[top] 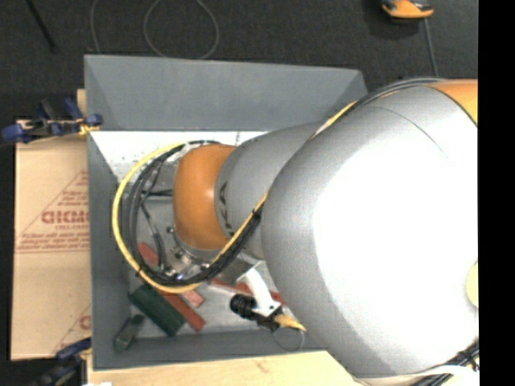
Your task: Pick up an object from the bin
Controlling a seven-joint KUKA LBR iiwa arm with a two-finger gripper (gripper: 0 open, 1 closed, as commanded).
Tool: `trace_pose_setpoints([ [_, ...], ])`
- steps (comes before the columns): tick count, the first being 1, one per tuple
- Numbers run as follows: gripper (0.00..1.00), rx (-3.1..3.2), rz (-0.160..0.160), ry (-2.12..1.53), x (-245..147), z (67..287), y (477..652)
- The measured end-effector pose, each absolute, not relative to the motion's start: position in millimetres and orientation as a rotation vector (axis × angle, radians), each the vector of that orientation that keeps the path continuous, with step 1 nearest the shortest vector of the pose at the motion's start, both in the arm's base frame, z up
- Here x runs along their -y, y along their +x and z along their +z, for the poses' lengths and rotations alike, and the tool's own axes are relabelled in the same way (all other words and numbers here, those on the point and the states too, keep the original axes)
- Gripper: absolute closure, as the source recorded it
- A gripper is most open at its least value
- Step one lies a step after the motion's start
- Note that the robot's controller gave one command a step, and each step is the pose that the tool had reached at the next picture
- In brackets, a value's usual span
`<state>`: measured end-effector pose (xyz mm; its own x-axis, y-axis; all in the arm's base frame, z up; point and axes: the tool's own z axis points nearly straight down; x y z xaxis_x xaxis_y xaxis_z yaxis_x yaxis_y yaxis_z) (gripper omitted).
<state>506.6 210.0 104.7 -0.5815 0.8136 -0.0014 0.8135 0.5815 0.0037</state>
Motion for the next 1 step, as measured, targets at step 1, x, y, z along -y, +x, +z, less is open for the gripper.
trace_pose_setpoints([
  [1, 1.0, -2.792, 0.005, 1.431, -209.3, 115.3, 507.6],
])
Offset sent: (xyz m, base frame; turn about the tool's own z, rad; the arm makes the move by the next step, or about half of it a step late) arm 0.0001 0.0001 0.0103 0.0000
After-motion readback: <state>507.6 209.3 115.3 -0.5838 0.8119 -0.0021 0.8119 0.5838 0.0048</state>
